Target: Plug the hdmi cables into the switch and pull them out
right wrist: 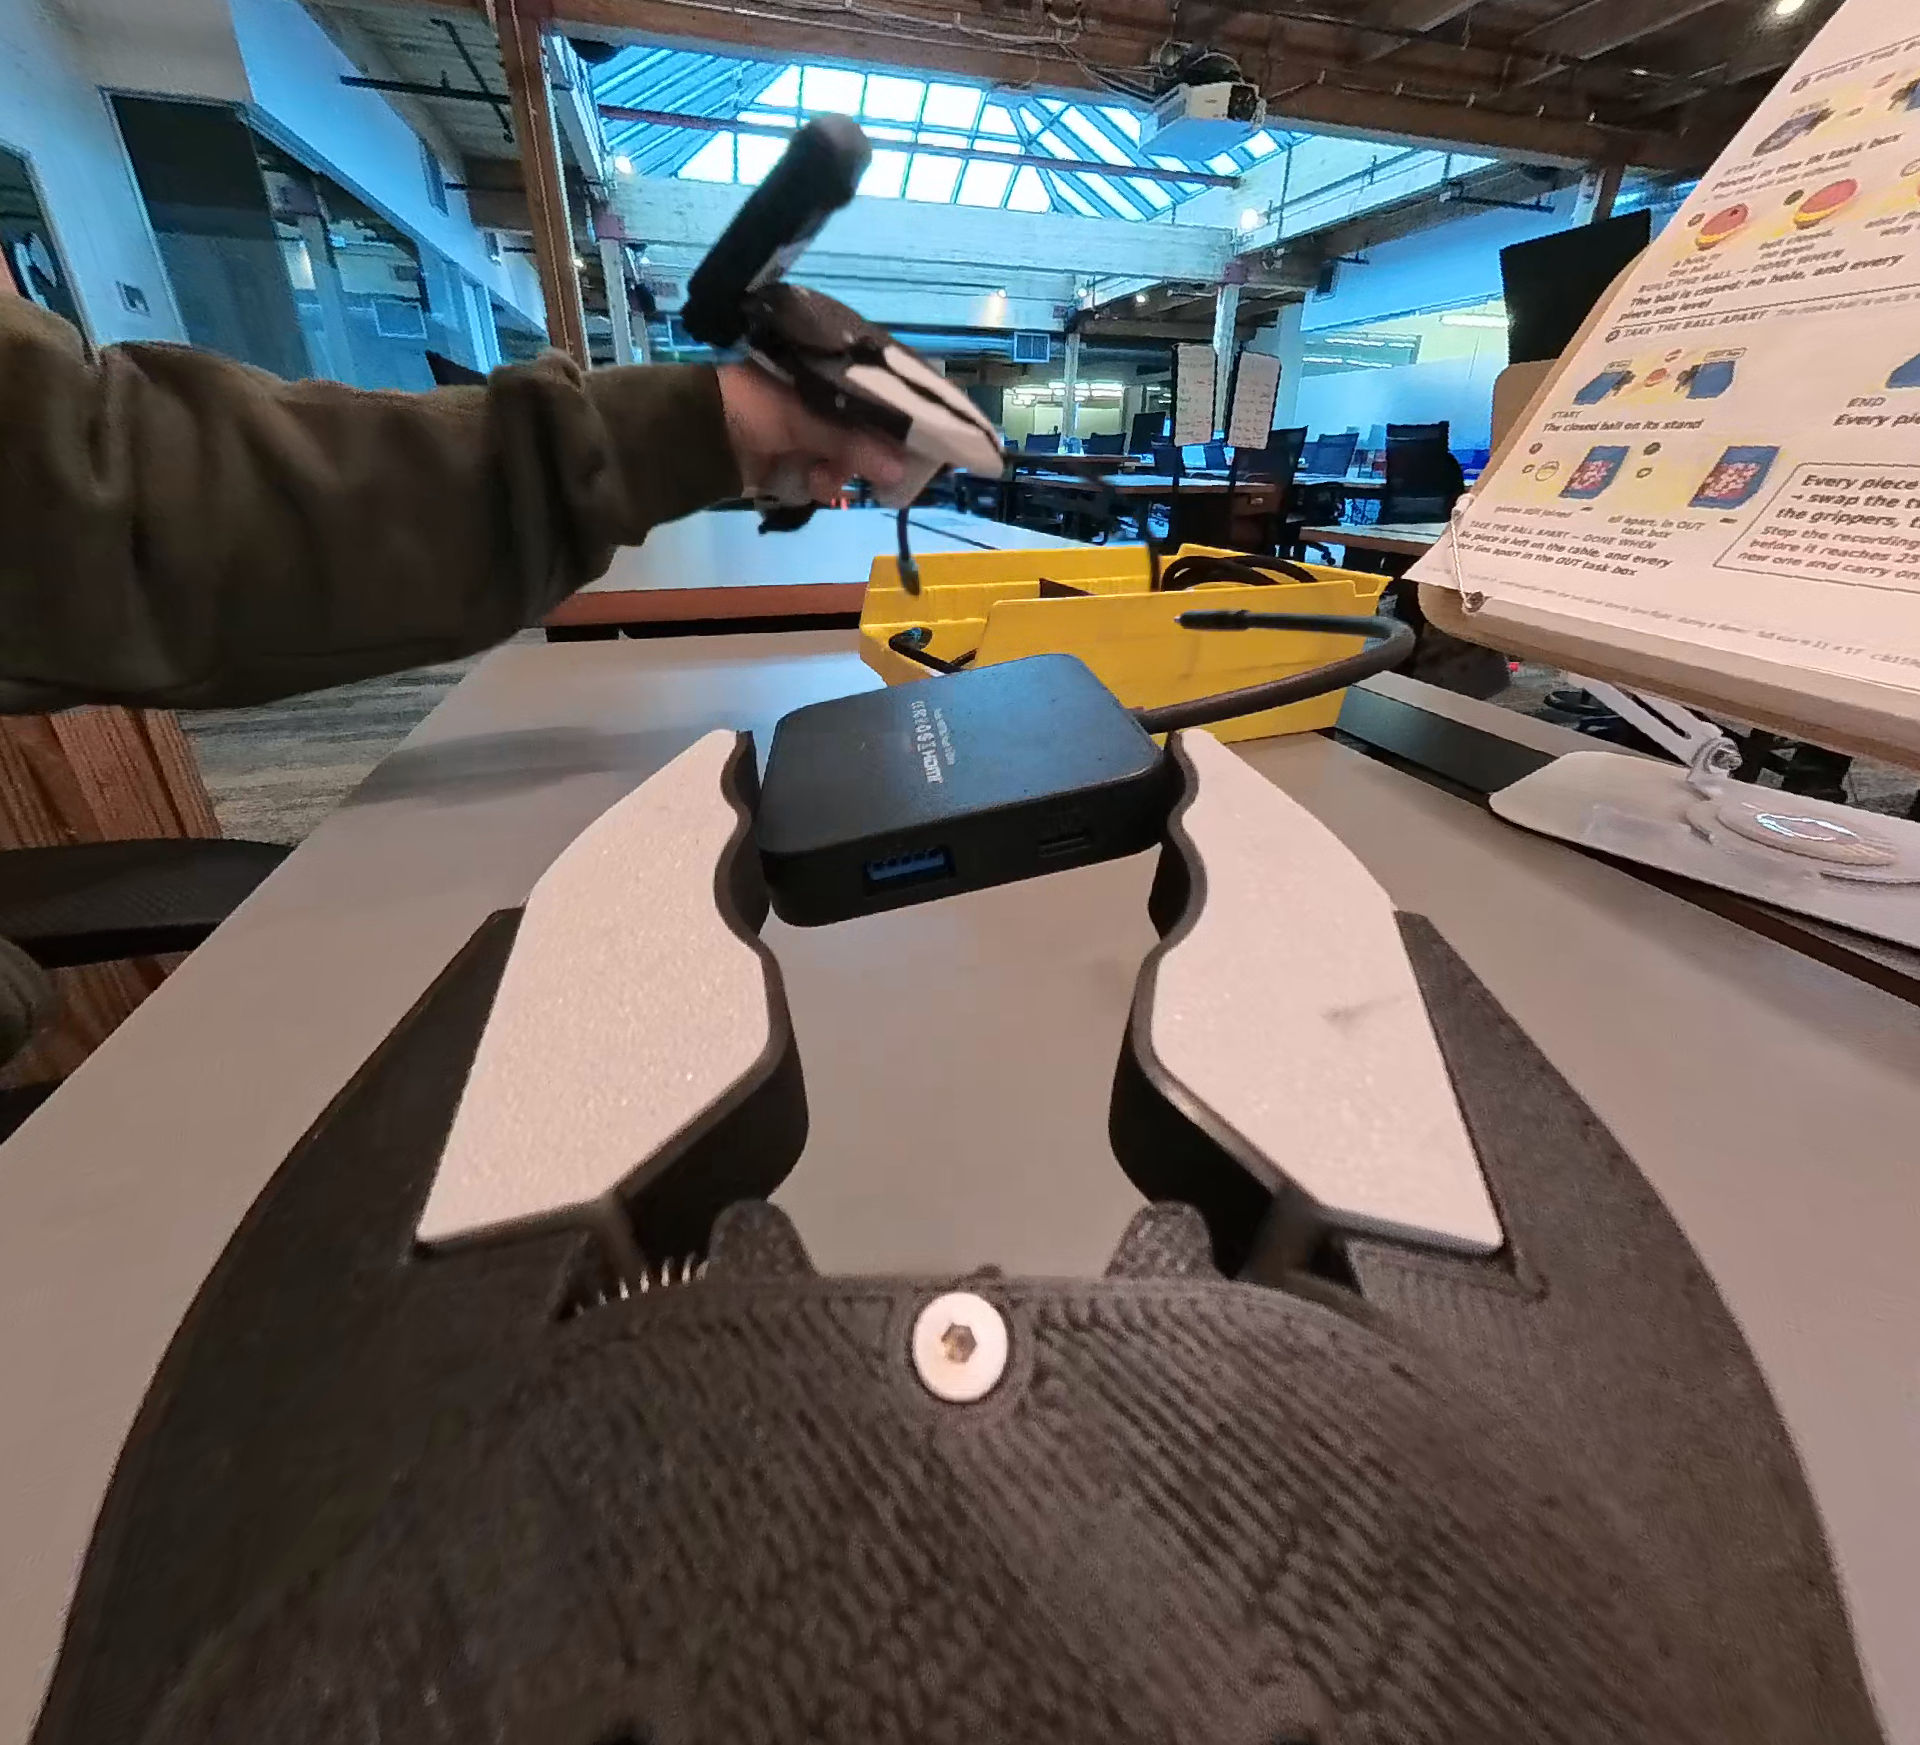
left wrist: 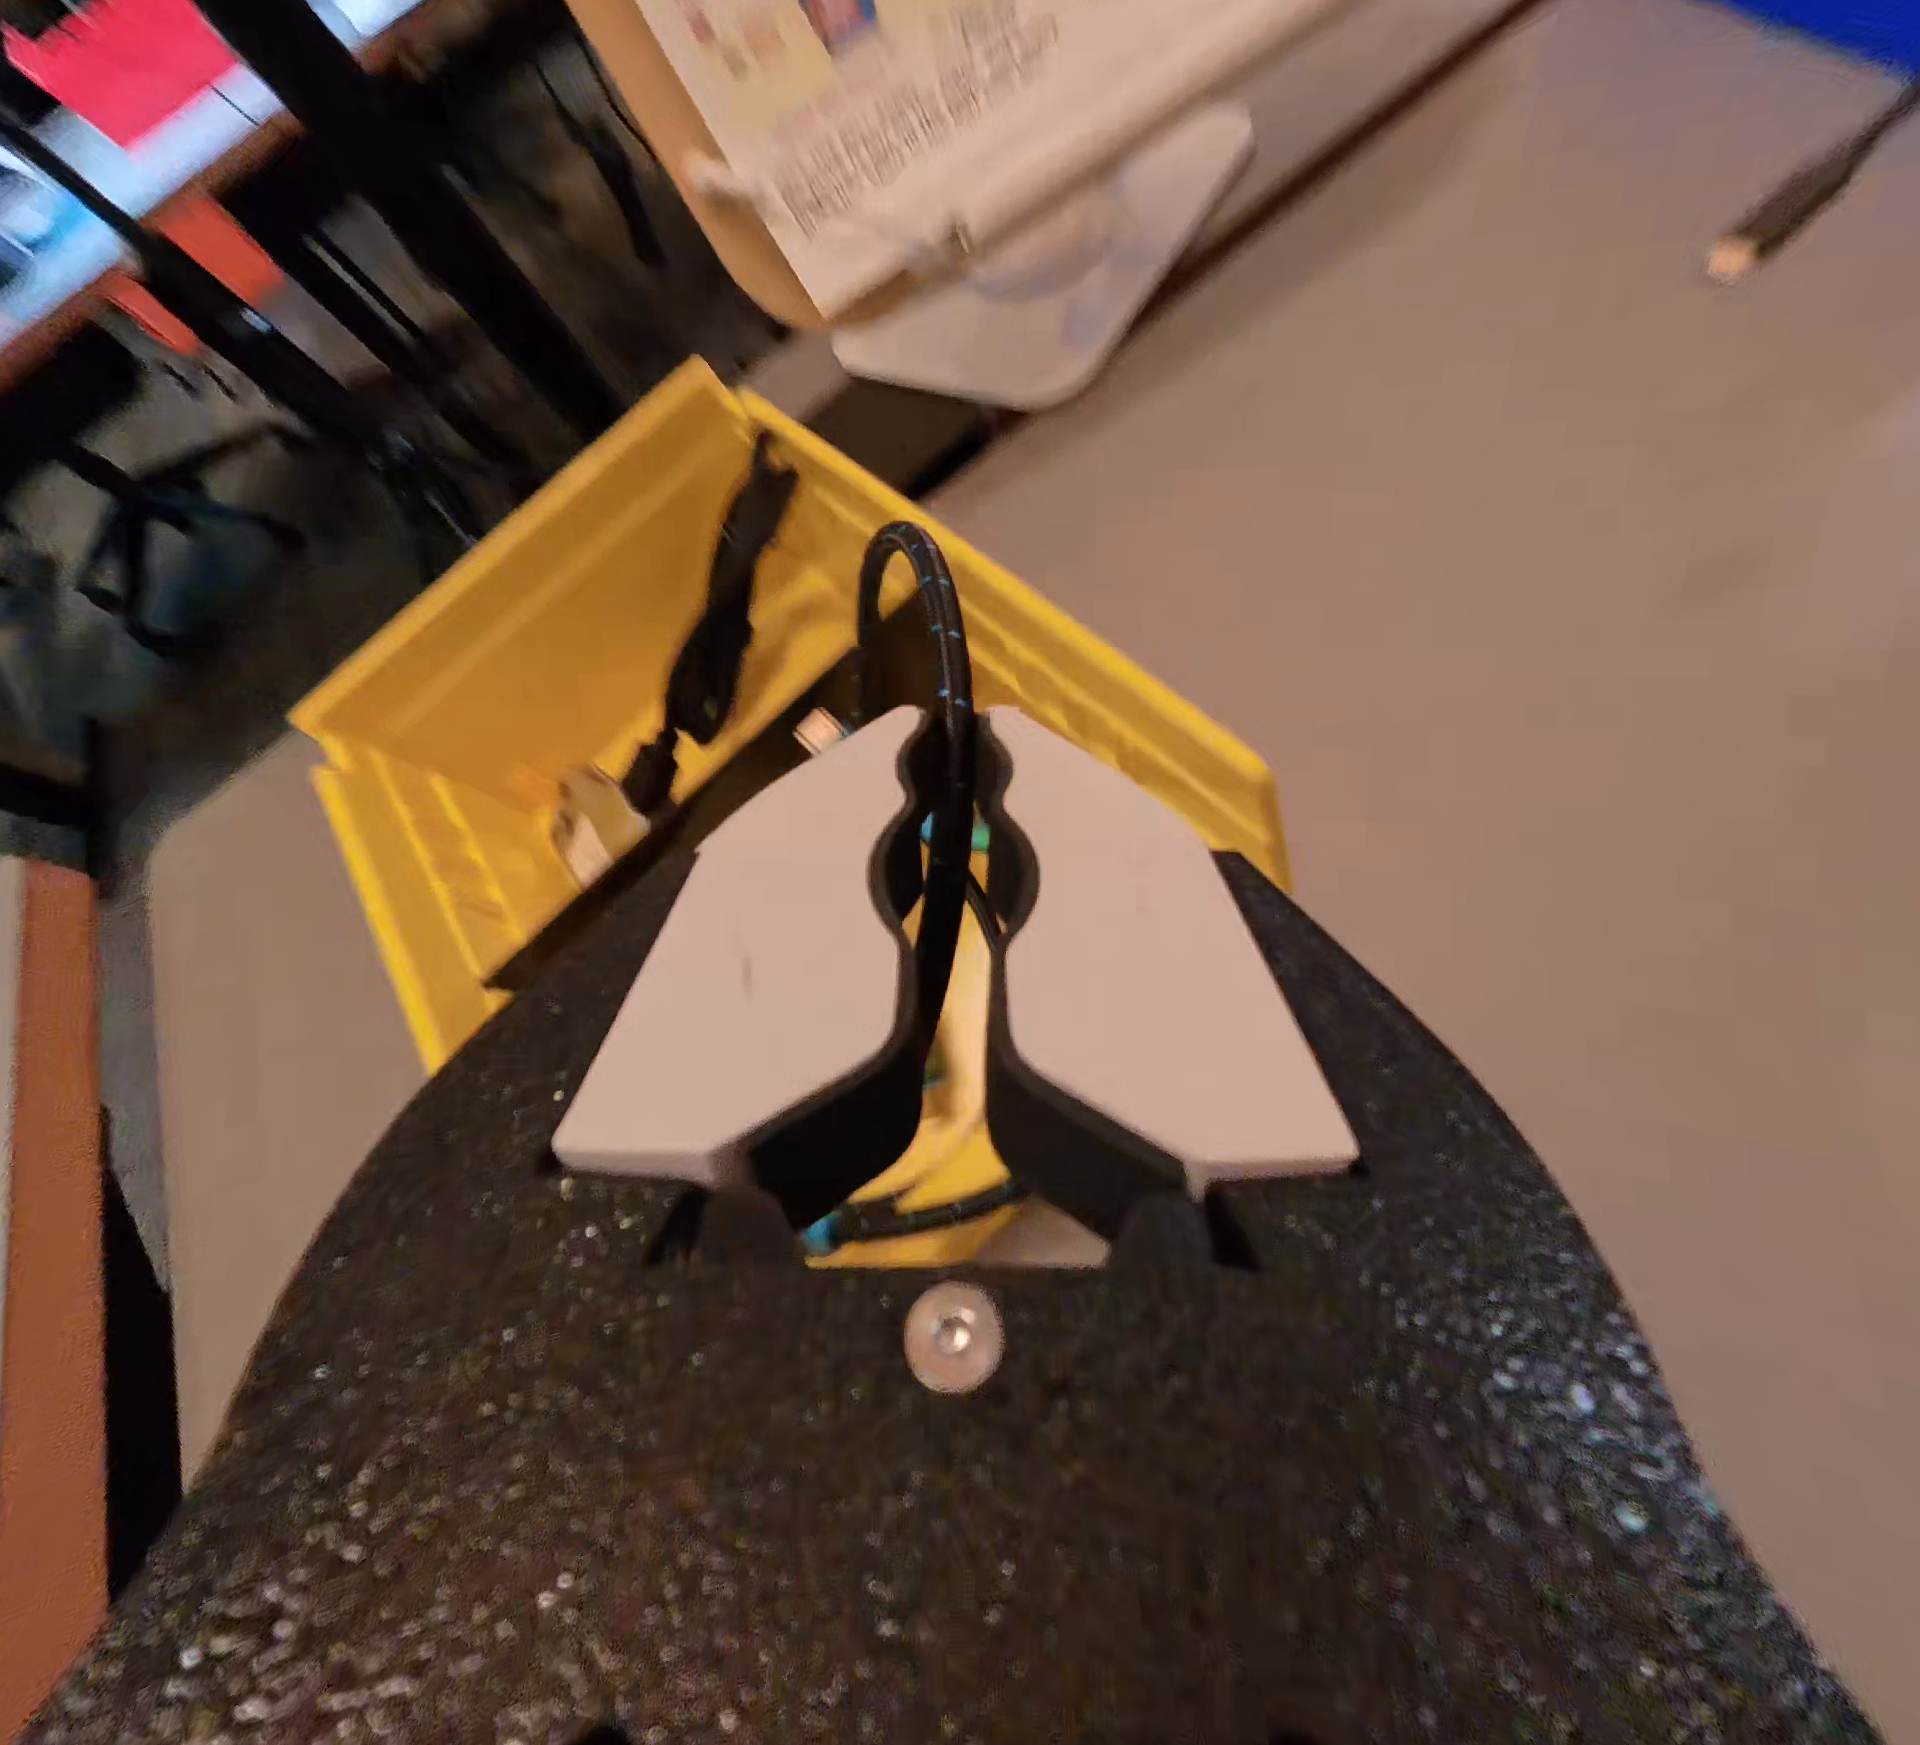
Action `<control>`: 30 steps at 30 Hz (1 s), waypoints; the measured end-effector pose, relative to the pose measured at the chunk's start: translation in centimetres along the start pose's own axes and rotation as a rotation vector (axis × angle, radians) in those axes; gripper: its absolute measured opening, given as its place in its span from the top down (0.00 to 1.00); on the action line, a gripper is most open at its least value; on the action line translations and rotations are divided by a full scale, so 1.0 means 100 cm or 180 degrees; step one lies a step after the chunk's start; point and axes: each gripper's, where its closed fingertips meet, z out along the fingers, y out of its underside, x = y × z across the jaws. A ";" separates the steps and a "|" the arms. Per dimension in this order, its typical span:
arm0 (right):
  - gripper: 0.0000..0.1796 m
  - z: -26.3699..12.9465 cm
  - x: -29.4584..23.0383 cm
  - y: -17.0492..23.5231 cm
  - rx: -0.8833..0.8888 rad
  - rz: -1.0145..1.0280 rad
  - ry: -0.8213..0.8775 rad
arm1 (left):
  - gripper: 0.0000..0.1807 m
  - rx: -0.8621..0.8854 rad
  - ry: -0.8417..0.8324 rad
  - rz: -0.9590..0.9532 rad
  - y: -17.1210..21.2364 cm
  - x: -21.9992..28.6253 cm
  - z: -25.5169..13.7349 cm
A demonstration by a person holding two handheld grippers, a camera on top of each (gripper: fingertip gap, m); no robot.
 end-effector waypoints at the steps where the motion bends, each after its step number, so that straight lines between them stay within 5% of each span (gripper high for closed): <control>1: 0.59 0.000 0.000 0.000 -0.0004 -0.0006 -0.0005 | 0.97 0.0175 -0.0090 -0.0028 -0.011 -0.006 -0.004; 10: 0.59 -0.002 0.003 -0.002 0.0053 0.0036 0.0031 | 0.97 0.2174 0.0006 -0.0423 -0.093 -0.009 -0.061; 13: 0.59 -0.001 0.002 -0.001 0.0045 0.0031 0.0026 | 0.97 0.2406 0.0297 -0.0511 -0.101 0.000 -0.070; 20: 0.59 -0.017 0.013 -0.015 0.0429 0.0330 0.0033 | 0.97 0.2249 0.1420 0.0469 -0.093 0.111 -0.094; 30: 0.59 -0.066 0.014 -0.071 0.1643 0.0948 -0.0532 | 0.96 0.1457 0.2629 0.1373 -0.001 0.291 -0.103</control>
